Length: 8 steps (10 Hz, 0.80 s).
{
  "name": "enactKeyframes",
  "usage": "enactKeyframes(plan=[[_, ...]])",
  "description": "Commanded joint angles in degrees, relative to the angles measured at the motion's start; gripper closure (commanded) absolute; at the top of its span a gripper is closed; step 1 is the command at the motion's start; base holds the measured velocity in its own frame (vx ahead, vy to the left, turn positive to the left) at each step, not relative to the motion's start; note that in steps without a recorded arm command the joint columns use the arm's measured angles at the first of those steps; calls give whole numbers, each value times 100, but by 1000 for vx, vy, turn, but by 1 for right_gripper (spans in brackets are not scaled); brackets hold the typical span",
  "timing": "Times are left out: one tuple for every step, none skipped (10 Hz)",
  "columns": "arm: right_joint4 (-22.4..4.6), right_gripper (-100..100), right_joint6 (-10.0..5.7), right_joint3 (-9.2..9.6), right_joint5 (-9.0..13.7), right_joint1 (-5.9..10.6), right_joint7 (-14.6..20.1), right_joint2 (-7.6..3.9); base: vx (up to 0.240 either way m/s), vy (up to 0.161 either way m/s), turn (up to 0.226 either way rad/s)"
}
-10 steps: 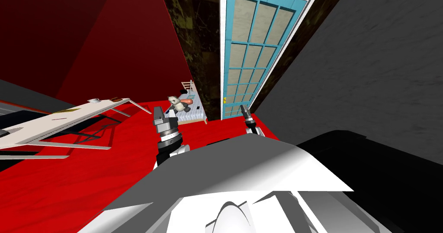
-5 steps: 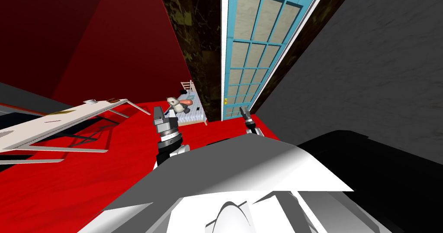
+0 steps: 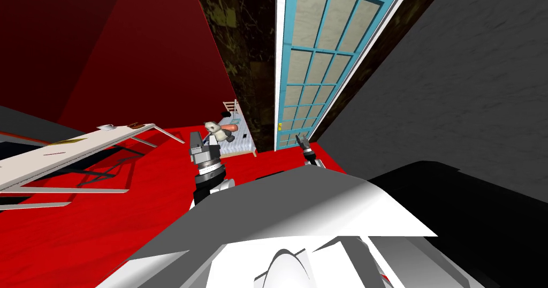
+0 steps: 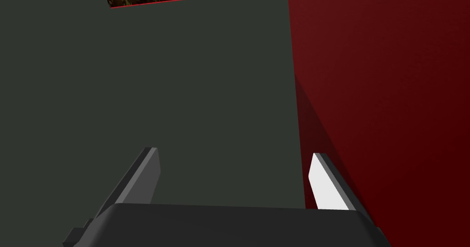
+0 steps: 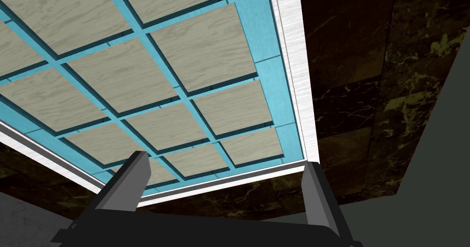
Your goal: Pull the door open
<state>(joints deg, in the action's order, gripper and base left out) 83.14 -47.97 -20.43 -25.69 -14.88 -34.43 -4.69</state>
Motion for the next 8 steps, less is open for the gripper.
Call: enactKeyframes(plan=[[-177, -100, -44, -65, -122, 35, -174, 40, 86, 11, -1], [-296, -100, -72, -111, -190, 64, -266, 50, 93, 17, -6], [-416, -100, -101, -158, -259, 93, -359, 60, 103, 0, -10], [-535, -100, -130, -205, -327, 123, -452, 71, 105, 3, -2], [-652, -100, -157, -250, -394, 151, -542, 83, 94, 8, -5], [-764, -100, -184, -294, -458, 179, -629, 98, 102, 17, -5], [-877, -100, -211, -338, -522, 207, -716, 113, 109, 21, -5], [-989, -100, -238, -382, -586, 234, -803, 128, 101, 11, -8]])
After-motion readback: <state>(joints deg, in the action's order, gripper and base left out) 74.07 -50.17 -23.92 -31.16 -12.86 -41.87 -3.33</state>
